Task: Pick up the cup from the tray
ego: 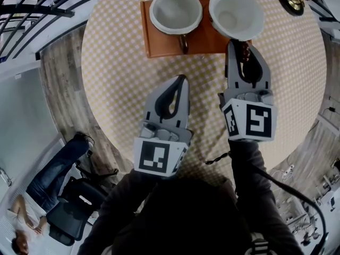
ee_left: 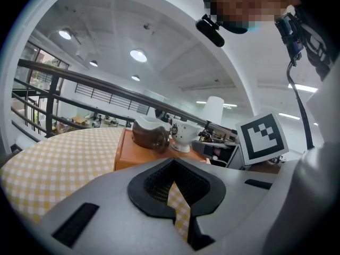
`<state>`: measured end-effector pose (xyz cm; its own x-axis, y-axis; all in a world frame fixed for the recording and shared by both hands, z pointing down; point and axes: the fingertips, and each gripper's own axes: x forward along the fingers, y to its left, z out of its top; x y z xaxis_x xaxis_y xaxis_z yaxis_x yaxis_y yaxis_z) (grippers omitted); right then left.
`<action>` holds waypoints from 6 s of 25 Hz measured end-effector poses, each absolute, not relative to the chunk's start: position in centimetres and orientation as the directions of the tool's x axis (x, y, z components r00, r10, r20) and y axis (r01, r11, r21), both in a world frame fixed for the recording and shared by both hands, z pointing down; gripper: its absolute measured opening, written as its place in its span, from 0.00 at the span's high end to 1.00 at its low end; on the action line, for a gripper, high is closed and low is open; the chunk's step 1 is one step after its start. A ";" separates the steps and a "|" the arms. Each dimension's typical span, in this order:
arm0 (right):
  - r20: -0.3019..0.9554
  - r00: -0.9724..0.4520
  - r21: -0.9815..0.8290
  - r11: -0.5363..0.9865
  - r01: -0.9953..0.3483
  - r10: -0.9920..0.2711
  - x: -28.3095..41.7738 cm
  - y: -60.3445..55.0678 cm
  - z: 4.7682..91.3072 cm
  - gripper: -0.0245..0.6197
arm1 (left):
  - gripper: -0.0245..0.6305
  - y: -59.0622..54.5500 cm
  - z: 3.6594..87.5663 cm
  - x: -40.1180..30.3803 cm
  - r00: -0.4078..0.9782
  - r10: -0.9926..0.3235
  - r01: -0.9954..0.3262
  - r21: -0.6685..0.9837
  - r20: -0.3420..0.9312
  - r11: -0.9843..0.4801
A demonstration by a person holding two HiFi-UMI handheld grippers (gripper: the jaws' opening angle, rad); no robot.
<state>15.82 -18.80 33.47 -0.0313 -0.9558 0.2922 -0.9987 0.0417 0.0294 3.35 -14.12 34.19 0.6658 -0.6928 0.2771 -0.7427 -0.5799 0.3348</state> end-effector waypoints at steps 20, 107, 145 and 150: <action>0.142 -0.013 0.070 0.023 -0.997 -0.990 16.5 -18.2 31.0 0.91 | 0.95 -13.7 35.1 3.4 0.681 -0.668 -0.730 0.349 0.301 -0.587; 0.310 0.100 0.016 -0.100 -0.995 -0.945 21.1 -8.4 35.8 0.92 | 0.95 -13.2 31.5 5.0 0.705 -0.678 -0.707 0.268 0.208 -0.654; 0.293 -0.265 -0.025 0.269 -0.963 -0.919 5.3 -17.7 33.2 0.69 | 0.95 -14.2 31.6 -1.0 0.632 -0.753 -0.766 0.299 0.184 -0.570; 0.300 -0.251 -0.061 0.243 -0.968 -0.920 4.7 -21.1 33.6 0.69 | 0.95 -14.4 32.4 -2.6 0.619 -0.757 -0.777 0.304 0.208 -0.551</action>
<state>4.66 -21.07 33.57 -0.2505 -0.9204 0.3003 -0.9680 0.2435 -0.0614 -2.56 -14.43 32.43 0.6189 -0.7574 0.2083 -0.7770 -0.5514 0.3037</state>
